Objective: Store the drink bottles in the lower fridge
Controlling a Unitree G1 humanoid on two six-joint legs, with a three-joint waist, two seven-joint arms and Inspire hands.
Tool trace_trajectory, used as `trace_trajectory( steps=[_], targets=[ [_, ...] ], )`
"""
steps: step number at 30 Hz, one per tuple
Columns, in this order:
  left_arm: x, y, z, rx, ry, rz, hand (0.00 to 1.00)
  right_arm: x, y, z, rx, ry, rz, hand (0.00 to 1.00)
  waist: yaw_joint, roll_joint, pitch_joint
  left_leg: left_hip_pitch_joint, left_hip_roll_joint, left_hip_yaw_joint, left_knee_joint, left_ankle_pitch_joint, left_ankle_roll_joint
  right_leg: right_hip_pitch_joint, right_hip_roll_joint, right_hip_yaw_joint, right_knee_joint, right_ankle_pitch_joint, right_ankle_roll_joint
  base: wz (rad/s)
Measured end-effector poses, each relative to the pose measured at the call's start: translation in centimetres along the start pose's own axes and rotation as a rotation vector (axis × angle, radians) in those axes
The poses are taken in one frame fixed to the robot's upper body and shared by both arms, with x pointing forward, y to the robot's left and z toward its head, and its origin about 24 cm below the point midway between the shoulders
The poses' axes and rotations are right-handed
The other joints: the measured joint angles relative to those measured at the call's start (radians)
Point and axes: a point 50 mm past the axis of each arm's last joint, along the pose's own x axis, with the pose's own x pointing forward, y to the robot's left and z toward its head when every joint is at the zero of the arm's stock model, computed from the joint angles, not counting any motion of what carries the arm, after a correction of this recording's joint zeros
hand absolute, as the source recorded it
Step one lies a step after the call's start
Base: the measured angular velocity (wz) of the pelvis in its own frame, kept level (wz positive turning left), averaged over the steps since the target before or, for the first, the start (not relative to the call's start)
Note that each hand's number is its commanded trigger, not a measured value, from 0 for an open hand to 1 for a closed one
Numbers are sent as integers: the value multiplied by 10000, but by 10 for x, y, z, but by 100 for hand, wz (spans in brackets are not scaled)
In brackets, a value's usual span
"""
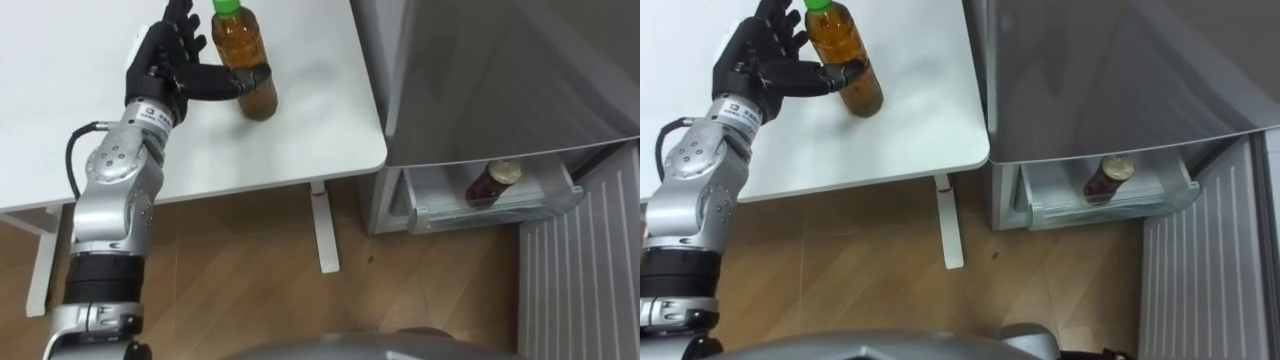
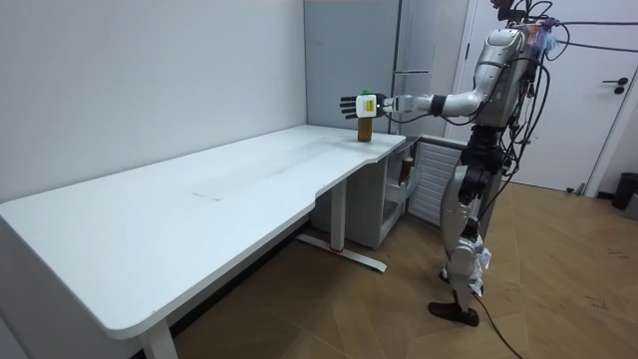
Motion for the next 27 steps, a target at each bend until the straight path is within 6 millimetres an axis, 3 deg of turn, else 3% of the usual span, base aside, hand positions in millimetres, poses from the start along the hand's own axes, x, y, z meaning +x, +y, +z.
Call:
trace_trajectory(
  steps=[7,15,20,27],
  targets=[
    [0,-1,0,3,-7,4,0,0,-2,-2,-29,100,-246,0,-22,90,-25,35,1,-1,24,0,0,37,1,34,6,0,-1,0],
    [0,-1,-1,3,51,-10,0,0,-4,-2,-72,145,-363,0,-31,148,63,41,8,-2,31,0,0,37,11,62,18,2,-4,0],
    [1,-4,-7,19,302,-150,0,0,-4,-2,-331,198,-397,0,-32,161,65,21,11,-2,31,0,-1,12,15,69,17,2,-4,0],
    [6,-6,0,43,77,-204,0,0,-4,-2,-422,190,-391,0,-14,135,80,5,10,5,16,-1,-2,-26,17,106,16,2,-4,0]
  ],
)
